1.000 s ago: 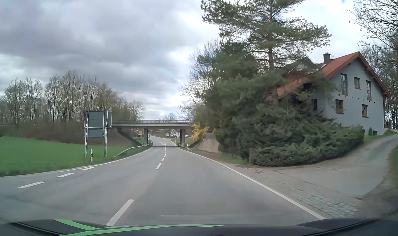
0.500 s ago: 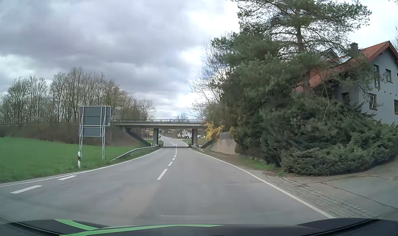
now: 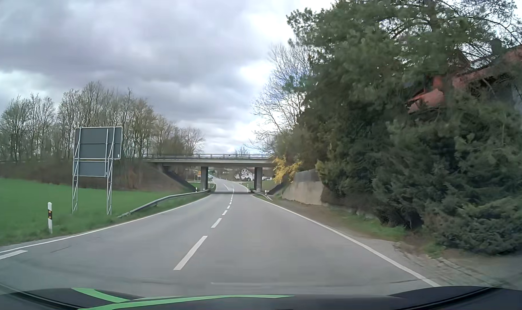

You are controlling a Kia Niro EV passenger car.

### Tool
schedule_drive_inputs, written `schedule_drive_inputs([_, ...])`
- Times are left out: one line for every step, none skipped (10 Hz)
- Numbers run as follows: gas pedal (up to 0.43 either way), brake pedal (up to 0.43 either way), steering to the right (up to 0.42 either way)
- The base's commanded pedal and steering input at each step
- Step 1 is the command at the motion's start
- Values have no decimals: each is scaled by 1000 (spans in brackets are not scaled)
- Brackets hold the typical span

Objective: Follow the waypoints while adhering to traffic rules and regulations

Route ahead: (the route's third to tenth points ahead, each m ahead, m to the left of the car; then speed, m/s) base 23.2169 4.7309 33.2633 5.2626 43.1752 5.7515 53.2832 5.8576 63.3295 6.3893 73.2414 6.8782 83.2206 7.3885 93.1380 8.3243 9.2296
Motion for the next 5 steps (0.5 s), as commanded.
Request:
schedule_drive_inputs([280, 0, -13])
schedule_drive_inputs([268, 0, -14])
schedule_drive_inputs([268, 0, -15])
schedule_drive_inputs([260, 0, -16])
schedule_drive_inputs([260, 0, -17])
